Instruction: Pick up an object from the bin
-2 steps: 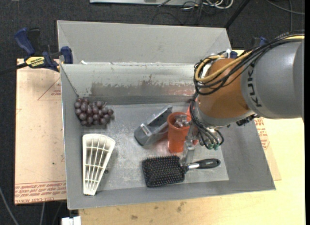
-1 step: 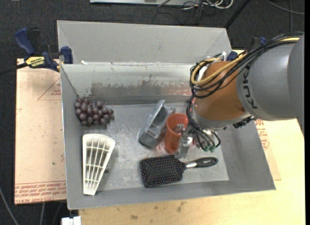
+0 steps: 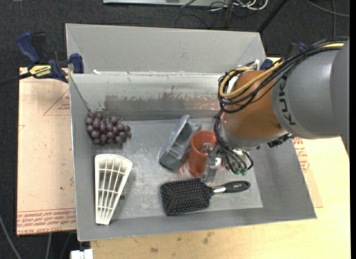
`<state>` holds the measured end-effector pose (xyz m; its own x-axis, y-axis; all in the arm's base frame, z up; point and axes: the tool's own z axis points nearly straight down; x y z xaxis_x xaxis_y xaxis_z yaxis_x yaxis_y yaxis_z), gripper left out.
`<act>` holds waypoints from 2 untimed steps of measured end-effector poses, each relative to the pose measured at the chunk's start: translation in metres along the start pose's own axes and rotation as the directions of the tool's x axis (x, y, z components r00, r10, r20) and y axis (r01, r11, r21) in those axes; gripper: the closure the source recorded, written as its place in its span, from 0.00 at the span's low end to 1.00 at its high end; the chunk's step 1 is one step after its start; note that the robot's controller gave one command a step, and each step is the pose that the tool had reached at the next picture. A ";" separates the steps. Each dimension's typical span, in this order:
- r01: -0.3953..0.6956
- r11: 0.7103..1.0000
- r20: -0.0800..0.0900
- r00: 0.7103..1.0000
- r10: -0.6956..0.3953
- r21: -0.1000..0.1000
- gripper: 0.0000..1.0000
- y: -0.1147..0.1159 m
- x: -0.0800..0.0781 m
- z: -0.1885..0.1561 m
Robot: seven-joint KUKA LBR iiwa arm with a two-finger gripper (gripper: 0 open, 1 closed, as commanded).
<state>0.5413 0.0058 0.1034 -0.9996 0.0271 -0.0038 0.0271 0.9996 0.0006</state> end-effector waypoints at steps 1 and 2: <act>0.008 1.000 -0.008 1.000 -0.008 0.000 1.00 0.009 0.001 -0.054; 0.016 1.000 0.000 1.000 -0.016 0.000 1.00 -0.010 0.006 -0.163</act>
Offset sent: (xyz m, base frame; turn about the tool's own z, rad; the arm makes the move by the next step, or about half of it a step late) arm -0.0078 -0.0098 0.1631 -0.0159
